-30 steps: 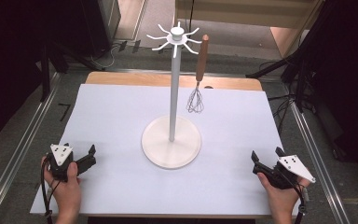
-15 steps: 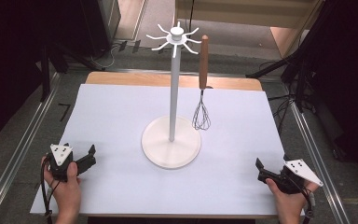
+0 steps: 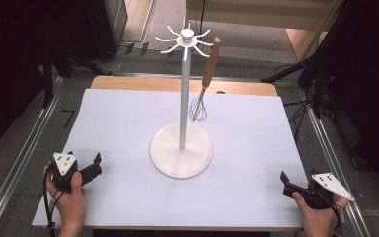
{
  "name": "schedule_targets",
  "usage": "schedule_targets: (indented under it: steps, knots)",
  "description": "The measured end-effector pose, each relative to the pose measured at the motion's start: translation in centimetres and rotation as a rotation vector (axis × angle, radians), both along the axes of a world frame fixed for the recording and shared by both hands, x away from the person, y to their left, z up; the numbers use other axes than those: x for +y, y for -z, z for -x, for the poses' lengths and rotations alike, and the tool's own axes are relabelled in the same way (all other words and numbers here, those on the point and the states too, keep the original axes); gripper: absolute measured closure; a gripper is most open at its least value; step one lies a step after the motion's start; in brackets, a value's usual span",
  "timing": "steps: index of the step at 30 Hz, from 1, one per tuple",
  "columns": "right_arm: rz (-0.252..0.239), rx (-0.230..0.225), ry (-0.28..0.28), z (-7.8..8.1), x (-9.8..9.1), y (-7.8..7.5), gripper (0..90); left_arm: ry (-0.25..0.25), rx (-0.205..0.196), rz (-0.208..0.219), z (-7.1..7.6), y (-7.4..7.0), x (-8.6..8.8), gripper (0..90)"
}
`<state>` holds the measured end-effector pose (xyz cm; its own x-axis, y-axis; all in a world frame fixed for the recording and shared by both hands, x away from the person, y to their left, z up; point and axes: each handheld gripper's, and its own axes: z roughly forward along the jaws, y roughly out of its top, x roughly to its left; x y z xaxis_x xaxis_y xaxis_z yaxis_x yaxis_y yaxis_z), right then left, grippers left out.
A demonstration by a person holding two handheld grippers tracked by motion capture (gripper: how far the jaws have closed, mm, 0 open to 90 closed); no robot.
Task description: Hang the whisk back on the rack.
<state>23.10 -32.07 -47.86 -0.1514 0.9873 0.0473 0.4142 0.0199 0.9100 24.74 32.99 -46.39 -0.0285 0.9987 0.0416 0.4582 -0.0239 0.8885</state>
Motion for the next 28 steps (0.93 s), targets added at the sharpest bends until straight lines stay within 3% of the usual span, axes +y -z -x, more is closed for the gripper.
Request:
schedule_targets:
  steps: [9, 12, 16, 21, 28]
  knots:
    - [-0.014, 0.031, 0.016, 0.3, -1.2, 0.6, 0.0, 0.001, -0.003, 0.005, 0.0, 0.0, 0.1, 13.5]
    - [-0.03, 0.028, 0.018, 0.3, -1.2, 0.8, 0.0, 0.001, -0.002, 0.005, 0.0, 0.0, 0.1, 13.5]
    - [-0.007, 0.032, 0.011, 0.3, -0.7, 0.8, 0.0, 0.001, -0.002, 0.006, 0.0, 0.0, 0.1, 13.5]
    - [-0.04, 0.027, 0.023, 0.4, -1.0, 0.9, 0.0, 0.0, 0.0, 0.007, 0.0, 0.0, 0.1, 13.5]
    - [-0.036, 0.029, 0.024, 0.4, -1.0, 0.9, 0.0, -0.002, 0.003, 0.006, 0.0, 0.0, 0.1, 13.5]
